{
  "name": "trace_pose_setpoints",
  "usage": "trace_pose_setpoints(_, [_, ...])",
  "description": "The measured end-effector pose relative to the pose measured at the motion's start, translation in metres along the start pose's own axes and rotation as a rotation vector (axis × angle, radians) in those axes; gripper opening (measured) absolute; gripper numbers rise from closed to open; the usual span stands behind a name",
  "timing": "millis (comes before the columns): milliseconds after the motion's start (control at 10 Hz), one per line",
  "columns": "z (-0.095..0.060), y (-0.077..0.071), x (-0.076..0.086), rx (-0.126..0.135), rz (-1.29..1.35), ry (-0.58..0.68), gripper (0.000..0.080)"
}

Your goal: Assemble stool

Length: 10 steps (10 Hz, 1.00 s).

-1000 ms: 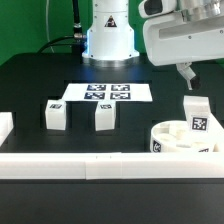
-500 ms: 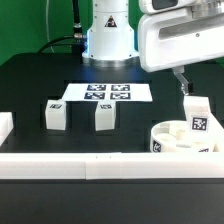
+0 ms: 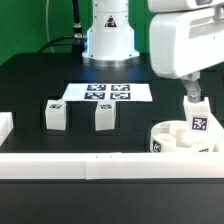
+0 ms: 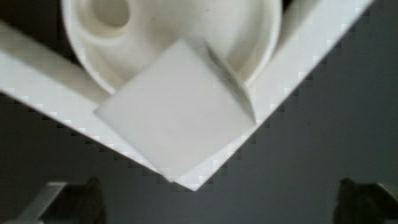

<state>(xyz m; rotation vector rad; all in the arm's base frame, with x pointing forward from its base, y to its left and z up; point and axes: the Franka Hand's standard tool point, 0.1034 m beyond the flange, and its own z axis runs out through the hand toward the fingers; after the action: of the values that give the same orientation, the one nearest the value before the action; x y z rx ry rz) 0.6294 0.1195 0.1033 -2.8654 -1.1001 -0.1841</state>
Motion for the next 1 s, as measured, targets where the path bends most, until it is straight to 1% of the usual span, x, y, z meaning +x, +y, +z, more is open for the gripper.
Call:
trace_pose_setpoints(400, [0.000, 0.004, -0.003, -0.003, -0.251, -0.004, 0.0649])
trace_pose_setpoints(500, [0.003, 0.004, -0.004, -0.010, -0.314, -0.003, 0.0649])
trace_pose_setpoints(600, [0.007, 0.004, -0.006, -0.010, -0.399, -0.011, 0.0649])
trace_pose_setpoints(1000, [0.018, 0.004, -0.011, 0.000, -0.408, -0.020, 0.0649])
